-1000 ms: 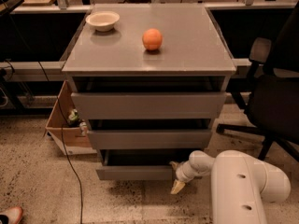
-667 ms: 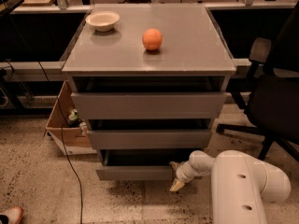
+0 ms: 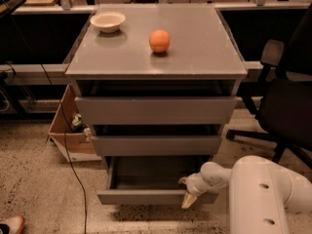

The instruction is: Open bottom drawer

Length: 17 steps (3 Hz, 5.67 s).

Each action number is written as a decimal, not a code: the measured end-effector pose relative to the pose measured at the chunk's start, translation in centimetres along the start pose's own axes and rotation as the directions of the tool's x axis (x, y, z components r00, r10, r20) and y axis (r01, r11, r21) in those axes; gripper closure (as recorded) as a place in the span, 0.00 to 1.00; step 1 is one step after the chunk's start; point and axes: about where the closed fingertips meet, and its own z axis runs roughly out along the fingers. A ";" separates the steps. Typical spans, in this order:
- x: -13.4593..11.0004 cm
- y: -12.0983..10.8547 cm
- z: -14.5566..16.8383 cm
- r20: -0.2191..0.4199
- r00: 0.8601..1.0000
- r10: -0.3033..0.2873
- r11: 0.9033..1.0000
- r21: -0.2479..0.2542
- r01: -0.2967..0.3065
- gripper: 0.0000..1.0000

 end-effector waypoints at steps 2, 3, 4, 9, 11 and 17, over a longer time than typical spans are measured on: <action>0.0 0.0 0.0 0.000 1.000 0.000 1.000 0.000 0.000 0.00; -0.6 -0.1 -1.6 0.006 1.000 -0.016 0.999 0.034 0.016 0.00; -2.7 -0.6 -5.0 -0.010 0.999 -0.051 0.996 0.070 0.051 0.00; -0.3 -5.8 -0.4 -0.105 0.992 0.073 0.996 0.064 -0.066 0.87; 1.1 -2.0 3.7 -0.161 0.981 0.107 0.994 -0.013 -0.111 0.93; -1.2 9.5 2.7 0.087 0.990 0.114 0.932 -0.356 -0.076 0.58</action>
Offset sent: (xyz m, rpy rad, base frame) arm -0.0001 0.0001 -0.0001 0.0001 0.0002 0.0001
